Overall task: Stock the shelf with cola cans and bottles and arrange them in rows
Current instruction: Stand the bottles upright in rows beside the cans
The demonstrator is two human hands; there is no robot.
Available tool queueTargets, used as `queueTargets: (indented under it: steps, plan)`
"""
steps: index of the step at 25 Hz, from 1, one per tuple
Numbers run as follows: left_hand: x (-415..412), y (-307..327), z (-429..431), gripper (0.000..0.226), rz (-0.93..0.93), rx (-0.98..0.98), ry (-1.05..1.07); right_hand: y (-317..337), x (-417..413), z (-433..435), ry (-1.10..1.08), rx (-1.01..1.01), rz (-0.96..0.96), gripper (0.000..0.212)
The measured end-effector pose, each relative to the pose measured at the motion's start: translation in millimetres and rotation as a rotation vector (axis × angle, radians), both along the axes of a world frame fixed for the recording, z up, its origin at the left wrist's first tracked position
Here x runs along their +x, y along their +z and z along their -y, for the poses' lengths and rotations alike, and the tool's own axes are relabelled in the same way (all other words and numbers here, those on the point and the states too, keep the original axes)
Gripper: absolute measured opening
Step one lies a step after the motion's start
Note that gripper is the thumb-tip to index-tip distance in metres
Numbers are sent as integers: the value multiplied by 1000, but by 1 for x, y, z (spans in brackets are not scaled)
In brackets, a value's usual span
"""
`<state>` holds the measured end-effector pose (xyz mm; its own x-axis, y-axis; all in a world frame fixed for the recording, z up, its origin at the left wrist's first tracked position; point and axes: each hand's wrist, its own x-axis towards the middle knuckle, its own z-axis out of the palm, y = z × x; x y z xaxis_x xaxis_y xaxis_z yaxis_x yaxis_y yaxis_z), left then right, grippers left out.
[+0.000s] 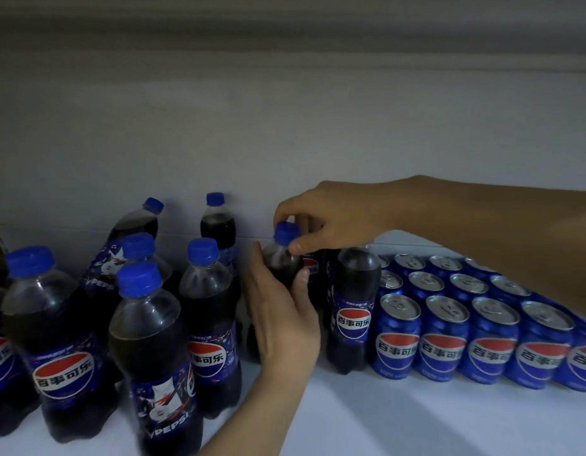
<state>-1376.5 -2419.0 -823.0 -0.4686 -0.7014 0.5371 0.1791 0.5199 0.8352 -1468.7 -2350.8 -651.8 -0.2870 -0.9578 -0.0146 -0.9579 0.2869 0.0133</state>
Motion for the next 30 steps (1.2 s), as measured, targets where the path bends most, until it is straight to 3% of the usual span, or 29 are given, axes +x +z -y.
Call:
queueTargets:
  steps: [4,11,15,19,21,25,30]
  plan:
    - [4,-4,7,78,-60,51,-63,-7,4,10,73,-34,-4,32]
    - [10,-55,12,105,283,91,-89,-3,4,15,-33,40,7,28]
    - [11,-68,17,102,354,95,-80,-2,8,19,-92,41,-31,28]
    - [6,-76,13,80,372,93,-167,-5,8,23,-239,71,-255,60]
    - [2,-77,13,70,338,120,-190,-8,3,20,-262,38,-221,64]
    - [-4,-73,18,56,328,177,-236,-9,-7,15,-214,-1,-87,44]
    - [-14,-74,22,61,324,186,-283,-11,-24,16,-192,-90,-6,24]
